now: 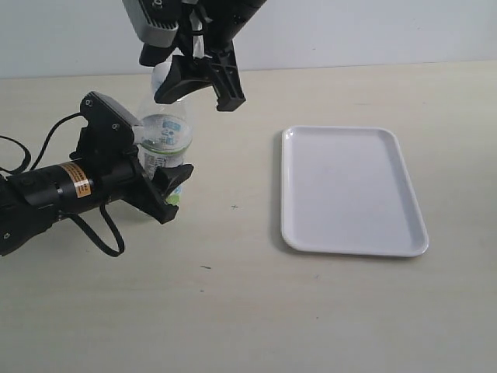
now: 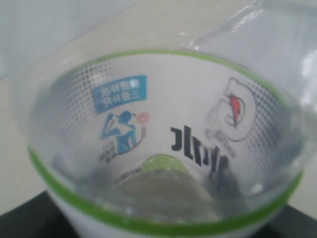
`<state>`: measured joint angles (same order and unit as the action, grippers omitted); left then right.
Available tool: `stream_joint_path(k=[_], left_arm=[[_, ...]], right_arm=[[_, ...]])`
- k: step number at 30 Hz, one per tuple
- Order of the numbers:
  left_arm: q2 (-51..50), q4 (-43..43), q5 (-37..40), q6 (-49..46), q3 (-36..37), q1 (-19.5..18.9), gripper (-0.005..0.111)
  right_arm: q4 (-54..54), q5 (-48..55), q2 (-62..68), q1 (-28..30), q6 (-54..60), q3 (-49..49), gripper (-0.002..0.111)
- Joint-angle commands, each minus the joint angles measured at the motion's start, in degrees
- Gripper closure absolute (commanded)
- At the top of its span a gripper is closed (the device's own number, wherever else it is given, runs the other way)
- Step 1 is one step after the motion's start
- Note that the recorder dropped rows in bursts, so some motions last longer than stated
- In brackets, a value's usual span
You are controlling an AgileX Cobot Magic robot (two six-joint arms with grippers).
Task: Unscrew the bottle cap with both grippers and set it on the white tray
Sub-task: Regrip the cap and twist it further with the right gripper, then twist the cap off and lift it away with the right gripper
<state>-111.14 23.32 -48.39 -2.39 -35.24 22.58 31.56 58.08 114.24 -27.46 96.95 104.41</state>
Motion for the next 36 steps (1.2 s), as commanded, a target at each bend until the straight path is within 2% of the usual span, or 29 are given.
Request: stream_joint_path(k=[1,7,9,12,14,17,19,25,36], left_arm=[[0.6,0.1,-1.4,0.6,-0.1,0.3,0.107],[0.6,0.1,-1.4,0.6,-0.1,0.3,0.107],[0.6,0.1,-1.4,0.6,-0.1,0.3,0.107],[0.6,0.1,-1.4,0.6,-0.1,0.3,0.107],[0.6,0.1,-1.4,0.6,-0.1,0.3,0.107],[0.6,0.1,-1.4,0.6,-0.1,0.3,0.107],[0.6,0.1,-1.4,0.6,-0.1,0.3,0.107],[0.6,-0.1,-1.4,-0.3,-0.1,0.3,0.107],[0.6,-0.1,-1.4,-0.3,-0.1,0.3,0.107]], right_arm=[[-1.7,-0.6,-0.2,0.2,2.0,0.0,0.108],[-1.7,-0.6,-0.2,0.2,1.9,0.0,0.108],[-1.7,-0.6,-0.2,0.2,1.8,0.0,0.101],[-1.7,-0.6,-0.2,0.2,1.7,0.0,0.081],[-1.6,-0.6,-0.2,0.2,1.7,0.0,0.061],[-1.6,-1.0,-0.2,0.2,0.3,0.0,0.037],[-1.6,-1.4,-0.2,0.2,-2.4,0.0,0.03],[-1.6,-4.5,-1.1,0.2,-19.6,0.0,0.03],[-4.7,-3.6,-2.1,0.2,-51.1,0.0,0.03]])
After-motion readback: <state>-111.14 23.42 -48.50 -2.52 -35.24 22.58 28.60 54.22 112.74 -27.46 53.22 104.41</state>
